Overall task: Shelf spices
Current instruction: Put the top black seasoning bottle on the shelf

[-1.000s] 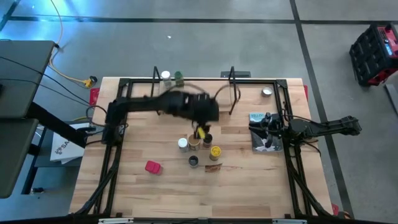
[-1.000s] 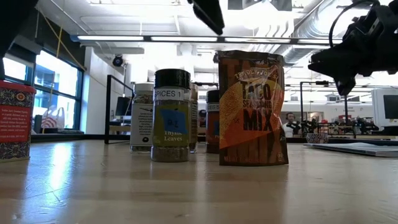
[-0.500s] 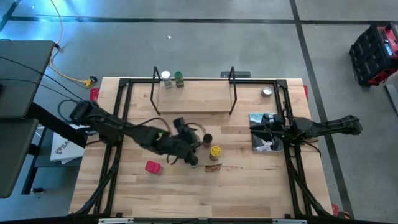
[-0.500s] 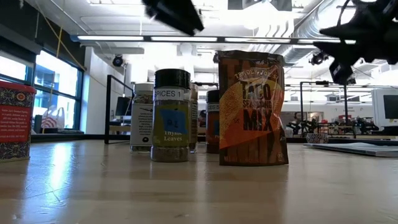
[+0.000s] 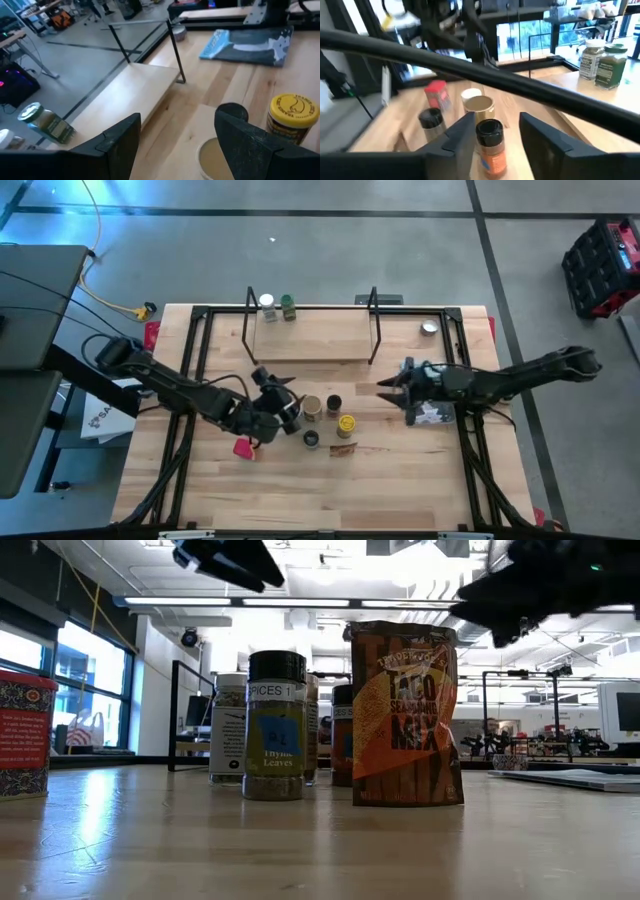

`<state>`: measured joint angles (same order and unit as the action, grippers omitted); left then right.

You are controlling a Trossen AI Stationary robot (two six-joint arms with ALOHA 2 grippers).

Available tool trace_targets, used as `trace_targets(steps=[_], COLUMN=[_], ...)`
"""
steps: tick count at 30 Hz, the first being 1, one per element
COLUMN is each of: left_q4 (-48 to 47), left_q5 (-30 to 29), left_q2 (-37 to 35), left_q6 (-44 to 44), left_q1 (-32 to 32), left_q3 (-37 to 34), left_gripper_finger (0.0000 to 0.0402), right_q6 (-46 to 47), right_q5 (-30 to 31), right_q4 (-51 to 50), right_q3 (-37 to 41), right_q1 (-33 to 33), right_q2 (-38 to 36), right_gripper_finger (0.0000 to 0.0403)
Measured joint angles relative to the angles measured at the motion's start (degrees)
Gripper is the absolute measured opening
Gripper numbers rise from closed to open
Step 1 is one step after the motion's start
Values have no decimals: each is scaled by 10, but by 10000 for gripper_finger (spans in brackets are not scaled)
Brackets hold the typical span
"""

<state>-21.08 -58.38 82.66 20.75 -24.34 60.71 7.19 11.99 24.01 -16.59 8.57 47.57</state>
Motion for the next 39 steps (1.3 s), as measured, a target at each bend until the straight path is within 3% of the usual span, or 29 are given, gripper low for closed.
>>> trace_targets(steps=[6,12,19,24,39], left_q4=[-67,-155,-224,-232,-233], left_q5=[-26,-86,-126,-128,-128], left_q2=[-19,-24,-24,-24,-24], left_q6=[59,161,251,261,262], left_q1=[-31,-76,-109,-121,-125], left_q3=[0,0,0,0,0], left_gripper_finger=[248,248,248,248,248], right_q6=[-10,-7,-11,1,19], right_q5=[0,-29,-40,-41,-55], right_q4=[-32,-125,-176,-197,-227], right_q3=[-107,-219,-313,-348,-349], right_q1=[-24,-46,-48,-48,-48], right_q2=[139,259,382,432,463], right_gripper_finger=[231,287,293,293,290])
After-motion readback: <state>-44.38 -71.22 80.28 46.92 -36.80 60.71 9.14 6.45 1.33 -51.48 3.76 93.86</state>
